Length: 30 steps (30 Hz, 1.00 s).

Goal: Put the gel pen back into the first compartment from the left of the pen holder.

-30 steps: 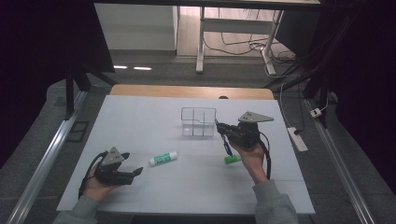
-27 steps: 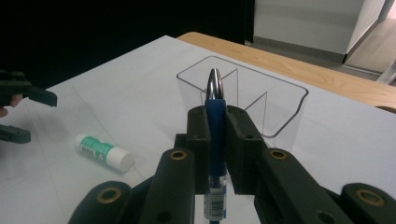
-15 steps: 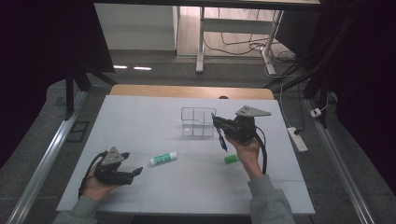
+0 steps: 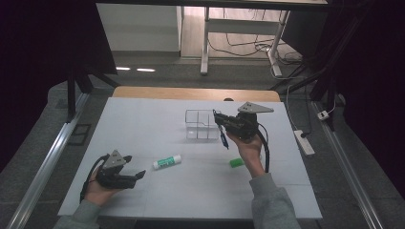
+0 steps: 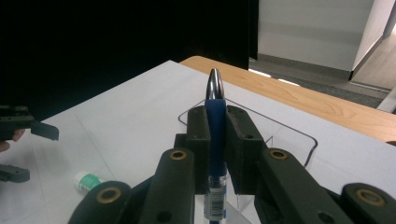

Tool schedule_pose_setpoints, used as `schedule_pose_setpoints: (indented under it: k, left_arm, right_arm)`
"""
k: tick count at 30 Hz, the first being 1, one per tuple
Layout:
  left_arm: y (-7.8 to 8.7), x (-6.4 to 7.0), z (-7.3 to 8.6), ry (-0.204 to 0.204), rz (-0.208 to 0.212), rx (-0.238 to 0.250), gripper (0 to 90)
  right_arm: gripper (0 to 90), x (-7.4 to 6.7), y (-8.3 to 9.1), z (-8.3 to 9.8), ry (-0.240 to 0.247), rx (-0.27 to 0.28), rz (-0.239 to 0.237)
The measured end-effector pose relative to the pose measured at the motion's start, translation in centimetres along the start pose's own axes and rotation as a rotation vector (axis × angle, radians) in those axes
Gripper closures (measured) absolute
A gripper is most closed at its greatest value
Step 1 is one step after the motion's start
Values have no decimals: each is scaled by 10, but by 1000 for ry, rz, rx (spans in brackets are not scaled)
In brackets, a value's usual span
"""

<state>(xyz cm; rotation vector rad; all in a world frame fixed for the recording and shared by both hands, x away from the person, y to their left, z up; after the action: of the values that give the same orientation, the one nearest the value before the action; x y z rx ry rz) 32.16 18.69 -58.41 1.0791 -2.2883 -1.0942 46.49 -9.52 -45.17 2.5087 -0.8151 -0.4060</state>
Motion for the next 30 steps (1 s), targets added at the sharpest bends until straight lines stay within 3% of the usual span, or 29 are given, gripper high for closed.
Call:
schedule_pose_setpoints:
  k: [7, 30]
  left_arm:
    - [0, 1, -1, -2, 1, 3, 205]
    - [1, -1, -1, -3, 9, 6, 205]
  right_arm:
    - [801, -5, -8, -11, 17, 23, -33]
    - [801, -7, -29, -38, 17, 48, -26]
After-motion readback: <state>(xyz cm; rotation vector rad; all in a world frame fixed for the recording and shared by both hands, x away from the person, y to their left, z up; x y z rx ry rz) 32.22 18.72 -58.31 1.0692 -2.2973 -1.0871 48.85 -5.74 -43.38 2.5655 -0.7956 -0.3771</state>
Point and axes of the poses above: each handheld gripper's, and its own axes: y roughly backward along the jaws, z roughly out of its underside, x roughly to its right, the point moved 10 cm from there along -y, roughly forward along the jaws, and after that the axes turned 11 degrees about -x, right-handed, at the moved point
